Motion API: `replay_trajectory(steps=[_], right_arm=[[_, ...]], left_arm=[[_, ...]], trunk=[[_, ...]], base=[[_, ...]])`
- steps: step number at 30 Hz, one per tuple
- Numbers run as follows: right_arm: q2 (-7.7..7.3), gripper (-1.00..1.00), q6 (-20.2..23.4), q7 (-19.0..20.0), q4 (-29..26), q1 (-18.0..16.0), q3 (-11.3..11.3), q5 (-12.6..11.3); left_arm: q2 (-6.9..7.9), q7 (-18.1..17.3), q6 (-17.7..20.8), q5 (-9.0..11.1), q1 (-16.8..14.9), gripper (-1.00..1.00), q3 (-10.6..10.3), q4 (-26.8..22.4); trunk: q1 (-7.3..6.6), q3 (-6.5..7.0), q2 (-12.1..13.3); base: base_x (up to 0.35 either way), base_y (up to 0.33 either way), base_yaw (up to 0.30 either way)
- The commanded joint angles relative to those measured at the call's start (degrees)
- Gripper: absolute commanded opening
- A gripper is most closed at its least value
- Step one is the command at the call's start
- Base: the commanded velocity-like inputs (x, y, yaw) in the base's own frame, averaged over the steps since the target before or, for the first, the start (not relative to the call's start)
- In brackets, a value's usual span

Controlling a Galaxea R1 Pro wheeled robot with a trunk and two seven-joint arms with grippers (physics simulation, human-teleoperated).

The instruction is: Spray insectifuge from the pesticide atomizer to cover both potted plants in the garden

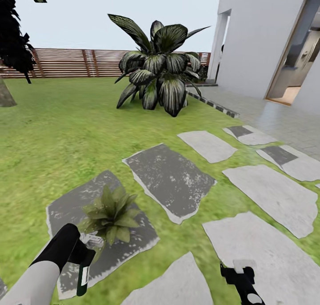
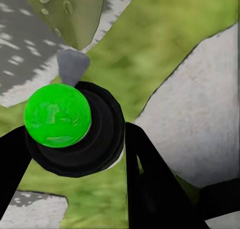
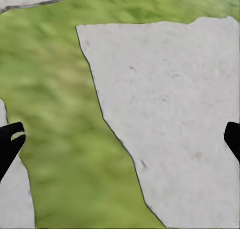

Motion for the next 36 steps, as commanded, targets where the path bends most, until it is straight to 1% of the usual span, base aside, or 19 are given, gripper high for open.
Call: replay_trajectory(steps=[1,4,8,20,30,33,36], right_arm=[[0.01,1.00,-0.29,-0.14,0.10,-0.05,-0.38,0.60],[0.01,1.00,-0.29,-0.14,0.10,-0.06,-0.38,0.60],[0.01,1.00,-0.29,-0.14,0.10,-0.04,-0.38,0.60],[0.01,1.00,-0.29,-0.14,0.10,-0.06,-0.38,0.60],[0.01,1.00,-0.29,-0.14,0.18,-0.03,-0.38,0.60],[0.00,1.00,-0.29,-0.14,0.13,-0.04,-0.38,0.60],[0.01,1.00,-0.29,-0.14,0.18,-0.05,-0.38,0.60]], left_arm=[[-0.04,-0.59,0.17,-0.59,-0.05,-1.00,0.28,-0.07],[-0.09,1.01,0.19,-0.59,-0.05,-1.00,0.46,-0.07],[-0.10,1.42,0.25,-0.57,-0.05,-1.00,0.51,-0.07],[-0.04,1.44,0.26,-0.50,-0.05,-1.00,0.62,-0.07],[-0.01,1.43,0.32,-0.25,-0.05,-1.00,0.84,-0.23],[-0.09,1.15,0.63,0.45,-0.47,-1.00,0.31,-0.35],[-0.05,0.38,2.15,0.52,-0.96,-1.00,-0.16,-0.22]], trunk=[[0.00,-0.02,-0.02],[0.00,0.05,-0.02],[0.00,0.14,-0.02],[0.00,0.15,-0.02],[0.00,0.15,-0.02],[0.00,0.15,-0.02],[0.00,0.15,-0.02]], base=[[0.130,-0.264,0.268],[0.055,-0.279,0.269],[0.007,-0.286,0.249],[0.000,-0.287,0.039],[0.000,-0.284,0.262],[0.000,-0.103,0.277],[0.000,-0.015,0.277]])
